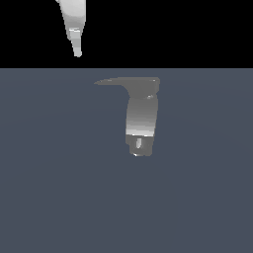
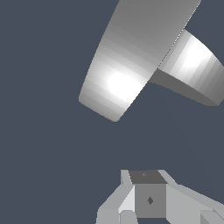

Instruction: Turn on the faucet by rotating a designated handle.

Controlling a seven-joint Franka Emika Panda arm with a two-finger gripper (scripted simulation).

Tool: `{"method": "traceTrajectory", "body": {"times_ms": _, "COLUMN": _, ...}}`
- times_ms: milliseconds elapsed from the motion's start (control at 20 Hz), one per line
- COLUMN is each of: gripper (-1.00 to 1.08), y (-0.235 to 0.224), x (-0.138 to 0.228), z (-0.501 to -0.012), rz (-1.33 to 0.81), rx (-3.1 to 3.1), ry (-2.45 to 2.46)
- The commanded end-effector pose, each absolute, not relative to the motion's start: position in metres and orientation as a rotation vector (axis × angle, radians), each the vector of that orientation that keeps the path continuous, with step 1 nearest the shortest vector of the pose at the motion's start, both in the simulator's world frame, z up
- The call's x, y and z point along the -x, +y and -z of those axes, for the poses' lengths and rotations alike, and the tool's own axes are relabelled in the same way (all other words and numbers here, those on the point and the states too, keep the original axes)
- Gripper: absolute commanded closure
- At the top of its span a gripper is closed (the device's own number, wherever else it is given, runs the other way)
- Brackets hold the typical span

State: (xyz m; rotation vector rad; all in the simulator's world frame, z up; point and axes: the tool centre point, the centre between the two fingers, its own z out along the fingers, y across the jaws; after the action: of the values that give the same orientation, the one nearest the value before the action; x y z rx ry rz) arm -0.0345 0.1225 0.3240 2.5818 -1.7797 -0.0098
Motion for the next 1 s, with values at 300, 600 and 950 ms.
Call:
{"method": "traceTrajectory", "body": {"times_ms": 300, "gripper": 1.08, "y": 0.11, "x": -0.009, "z": -0.299, "rz": 0.006, "rx": -2.391, "ry": -2.031}}
{"method": "traceTrajectory", "body": {"times_ms": 600, "gripper": 1.08, "y": 0.094, "x": -0.04, "z": -0.28, "rz": 0.003, "rx": -2.224, "ry": -2.214}}
{"method": "traceTrajectory", "body": {"times_ms": 950, "gripper": 1.08, "y": 0.072, "x": -0.069, "z": -0.261, "rz": -0.001, "rx": -2.038, "ry": -2.387}}
